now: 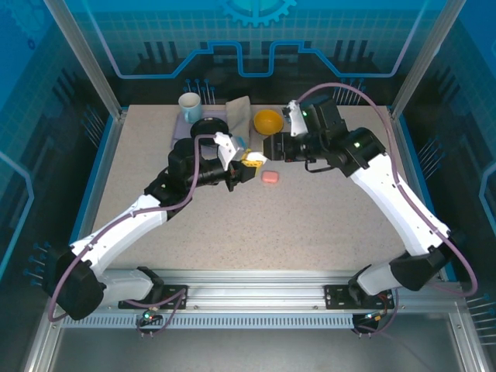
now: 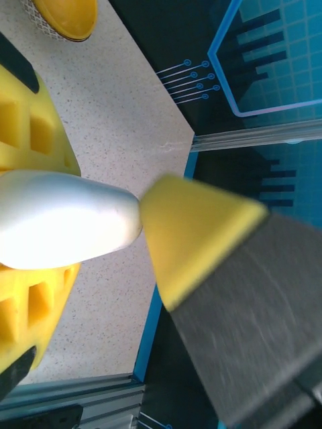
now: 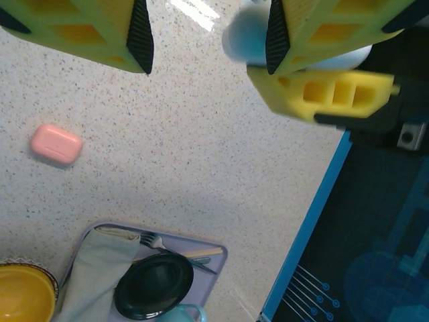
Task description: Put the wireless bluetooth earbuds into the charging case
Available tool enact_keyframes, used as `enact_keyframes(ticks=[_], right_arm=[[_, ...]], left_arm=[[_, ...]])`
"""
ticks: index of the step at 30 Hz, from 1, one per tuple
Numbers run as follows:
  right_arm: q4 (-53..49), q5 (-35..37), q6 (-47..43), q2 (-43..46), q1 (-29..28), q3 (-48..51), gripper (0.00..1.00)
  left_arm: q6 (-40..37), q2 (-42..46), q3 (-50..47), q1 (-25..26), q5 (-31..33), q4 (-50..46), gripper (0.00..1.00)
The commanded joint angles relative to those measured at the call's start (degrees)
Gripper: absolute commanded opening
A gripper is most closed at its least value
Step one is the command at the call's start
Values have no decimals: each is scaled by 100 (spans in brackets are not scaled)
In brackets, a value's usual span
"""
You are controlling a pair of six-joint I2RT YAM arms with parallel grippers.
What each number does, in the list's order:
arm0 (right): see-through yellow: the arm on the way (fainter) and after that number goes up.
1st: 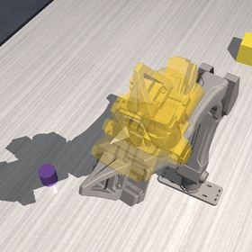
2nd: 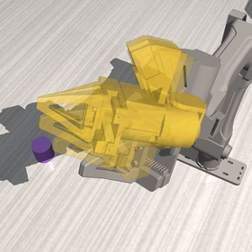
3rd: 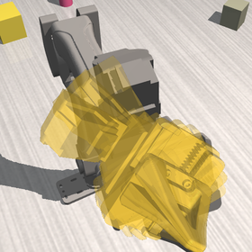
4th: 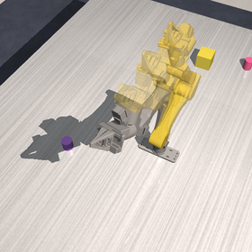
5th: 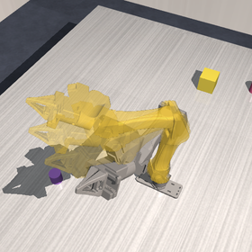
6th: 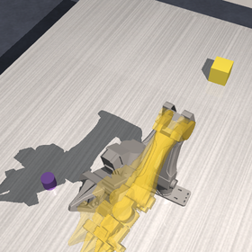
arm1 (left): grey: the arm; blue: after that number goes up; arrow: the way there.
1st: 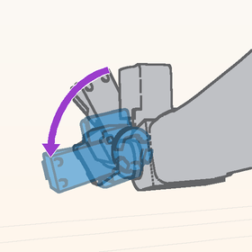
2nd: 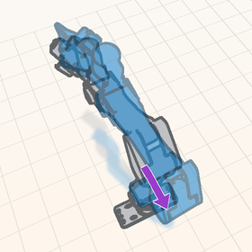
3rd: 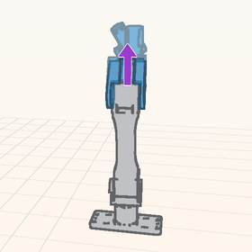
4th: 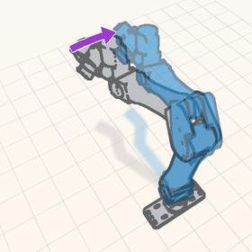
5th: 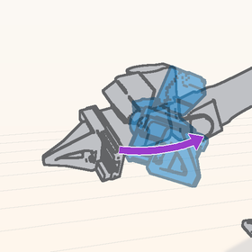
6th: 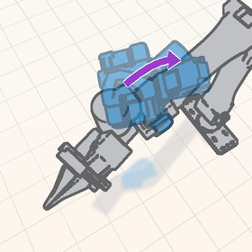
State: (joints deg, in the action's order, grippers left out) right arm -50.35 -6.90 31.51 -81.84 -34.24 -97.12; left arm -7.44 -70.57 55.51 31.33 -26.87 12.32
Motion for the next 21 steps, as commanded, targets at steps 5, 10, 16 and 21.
enact_keyframes(ticks=[5,10,16,21], right_arm=[[227,312,487,746,220,1080,56],[526,420,749,1039,484,1558,59],[865,571,1151,1307,796,2338,62],[1077,678,1336,1241,803,2818,62]], left_arm=[[215,-21,-65,-144,46,392,0],[395,-1,-206,-154,9,376,0],[1197,-337,-272,-155,48,46,0],[2299,-958,-549,-155,58,-67,0]])
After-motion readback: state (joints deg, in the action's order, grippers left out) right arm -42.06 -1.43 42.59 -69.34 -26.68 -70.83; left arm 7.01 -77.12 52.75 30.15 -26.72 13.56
